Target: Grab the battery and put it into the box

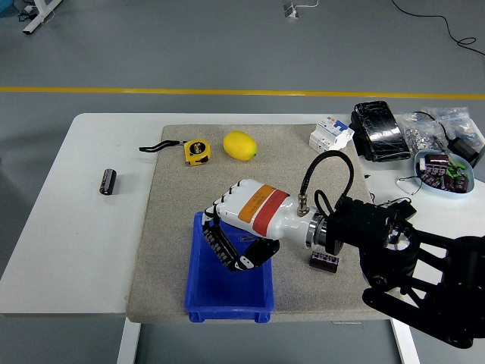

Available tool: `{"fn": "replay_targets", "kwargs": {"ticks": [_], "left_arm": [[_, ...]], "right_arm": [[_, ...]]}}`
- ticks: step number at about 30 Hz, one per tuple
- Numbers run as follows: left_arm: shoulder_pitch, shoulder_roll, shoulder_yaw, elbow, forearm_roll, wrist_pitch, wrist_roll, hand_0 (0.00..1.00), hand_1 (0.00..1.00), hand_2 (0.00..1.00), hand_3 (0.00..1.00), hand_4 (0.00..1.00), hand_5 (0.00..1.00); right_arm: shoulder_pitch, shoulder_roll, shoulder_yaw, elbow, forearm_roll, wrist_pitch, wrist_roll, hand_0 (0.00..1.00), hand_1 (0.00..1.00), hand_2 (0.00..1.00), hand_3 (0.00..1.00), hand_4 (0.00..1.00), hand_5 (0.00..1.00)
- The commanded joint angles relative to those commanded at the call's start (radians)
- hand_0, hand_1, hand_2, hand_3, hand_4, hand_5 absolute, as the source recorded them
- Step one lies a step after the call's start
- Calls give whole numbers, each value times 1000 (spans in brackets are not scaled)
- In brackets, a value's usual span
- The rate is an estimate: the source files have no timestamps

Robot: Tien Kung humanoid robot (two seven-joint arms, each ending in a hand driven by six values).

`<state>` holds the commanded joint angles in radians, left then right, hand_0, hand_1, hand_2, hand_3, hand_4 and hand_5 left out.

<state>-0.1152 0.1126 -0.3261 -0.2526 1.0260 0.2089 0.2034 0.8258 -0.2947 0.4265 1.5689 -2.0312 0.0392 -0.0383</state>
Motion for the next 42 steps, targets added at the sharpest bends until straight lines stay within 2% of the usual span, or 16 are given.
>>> {"fn": "replay_targets", "kwargs": {"ticks": [4, 5, 10, 11, 22, 23, 28, 29, 34, 35, 39, 42], "left_arm": [[-3, 2, -1, 1, 0, 0, -2, 696, 671, 713, 620, 643, 651], [-4, 2, -3, 1, 1, 0, -3, 696, 671, 711, 623, 642, 650], [-6, 3, -5, 1, 4, 1, -3, 696, 671, 711, 623, 642, 650], [-6, 3, -6, 1, 7, 0, -3, 696, 671, 710, 625, 644, 652], [-1, 2, -13, 1, 18, -3, 0, 696, 669, 711, 626, 644, 651], [-1, 2, -13, 1, 18, -3, 0, 696, 669, 711, 625, 644, 651], [0, 1, -10, 1, 10, -2, -1, 696, 669, 711, 625, 644, 651], [1, 1, -9, 1, 7, -1, -2, 696, 668, 710, 624, 645, 650], [0, 1, -7, 2, 9, -3, -1, 696, 668, 710, 624, 645, 650], [0, 1, -8, 2, 9, -2, -1, 696, 670, 710, 626, 644, 650], [3, 0, -11, 3, 14, -1, 0, 696, 670, 710, 626, 644, 650], [5, -2, -15, 3, 20, -2, 2, 696, 670, 710, 626, 643, 648]], "right_arm": [[12, 13, -6, -31, -2, -3, 11, 514, 502, 593, 824, 927, 259], [14, 15, -5, -38, -2, -6, 14, 543, 622, 731, 998, 998, 279], [20, 16, 13, -71, 4, -31, 23, 543, 622, 731, 998, 998, 279], [21, 15, 16, -75, 5, -33, 24, 579, 649, 768, 998, 998, 287], [14, -8, 66, -70, 15, -24, 25, 574, 650, 769, 998, 998, 289], [10, -13, 72, -70, 15, -23, 26, 564, 649, 758, 959, 998, 289], [-27, -70, 117, -56, 11, -3, 18, 564, 649, 758, 959, 998, 289], [-41, -83, 126, -52, 12, -3, 17, 550, 627, 730, 887, 998, 295], [-123, -150, 163, -31, -2, -44, 19, 550, 627, 730, 887, 998, 295], [-139, -161, 170, -28, -1, -53, 18, 528, 593, 684, 706, 998, 304], [-206, -194, 203, -17, -6, -74, 8, 528, 593, 684, 706, 998, 304], [-261, -198, 234, -16, -17, -80, -8, 529, 589, 679, 695, 998, 306]]}}
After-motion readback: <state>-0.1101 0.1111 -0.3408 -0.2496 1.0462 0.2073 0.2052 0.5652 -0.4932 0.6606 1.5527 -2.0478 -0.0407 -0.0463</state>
